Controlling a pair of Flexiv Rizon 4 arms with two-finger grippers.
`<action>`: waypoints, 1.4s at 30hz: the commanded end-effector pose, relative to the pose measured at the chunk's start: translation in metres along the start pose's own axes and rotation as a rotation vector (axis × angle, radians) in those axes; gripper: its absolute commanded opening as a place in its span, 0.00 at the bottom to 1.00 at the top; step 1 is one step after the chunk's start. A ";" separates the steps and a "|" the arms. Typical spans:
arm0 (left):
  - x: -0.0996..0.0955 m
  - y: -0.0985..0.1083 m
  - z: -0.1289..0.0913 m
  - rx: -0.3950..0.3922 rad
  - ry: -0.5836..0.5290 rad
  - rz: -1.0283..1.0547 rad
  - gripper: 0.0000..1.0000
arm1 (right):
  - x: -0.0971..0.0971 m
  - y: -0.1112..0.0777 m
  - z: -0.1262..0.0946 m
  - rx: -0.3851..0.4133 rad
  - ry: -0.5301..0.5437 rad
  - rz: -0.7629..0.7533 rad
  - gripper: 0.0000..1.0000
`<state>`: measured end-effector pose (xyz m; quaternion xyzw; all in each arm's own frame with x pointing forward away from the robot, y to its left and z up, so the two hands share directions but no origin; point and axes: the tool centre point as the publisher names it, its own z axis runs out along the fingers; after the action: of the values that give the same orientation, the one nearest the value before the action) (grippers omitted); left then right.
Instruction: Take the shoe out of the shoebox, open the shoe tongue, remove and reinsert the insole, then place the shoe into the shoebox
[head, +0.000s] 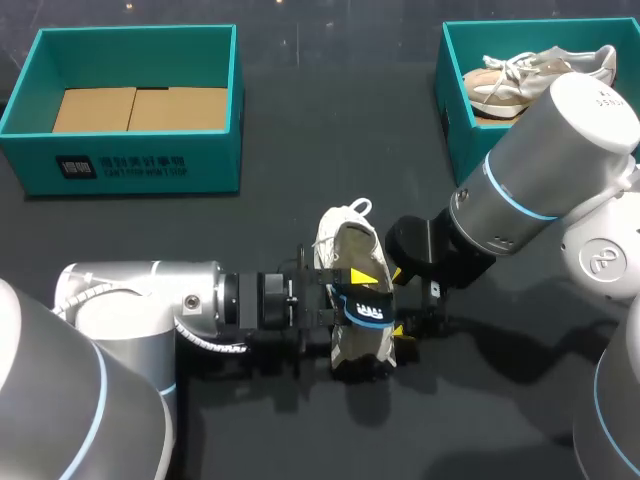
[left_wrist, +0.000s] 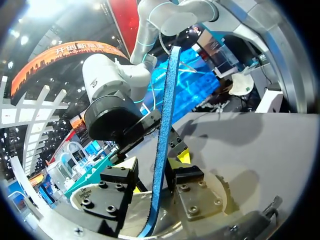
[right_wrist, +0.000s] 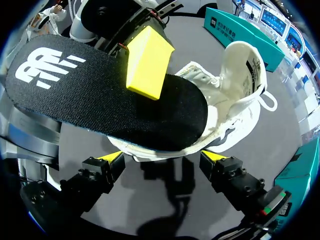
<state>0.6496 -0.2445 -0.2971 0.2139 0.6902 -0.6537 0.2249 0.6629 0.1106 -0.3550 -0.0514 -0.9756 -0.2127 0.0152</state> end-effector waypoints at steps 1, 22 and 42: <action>0.001 -0.006 0.000 -0.025 0.006 0.010 0.00 | 0.001 0.000 0.001 0.000 -0.002 0.000 1.00; 0.000 0.033 -0.004 -0.079 0.009 0.010 0.00 | 0.001 0.000 0.001 0.000 -0.002 0.000 1.00; -0.002 0.044 -0.005 -0.043 -0.038 0.091 0.00 | 0.001 0.000 0.001 0.000 -0.002 0.000 1.00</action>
<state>0.6780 -0.2371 -0.3294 0.2283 0.6875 -0.6338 0.2709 0.6630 0.1106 -0.3550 -0.0514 -0.9756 -0.2127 0.0152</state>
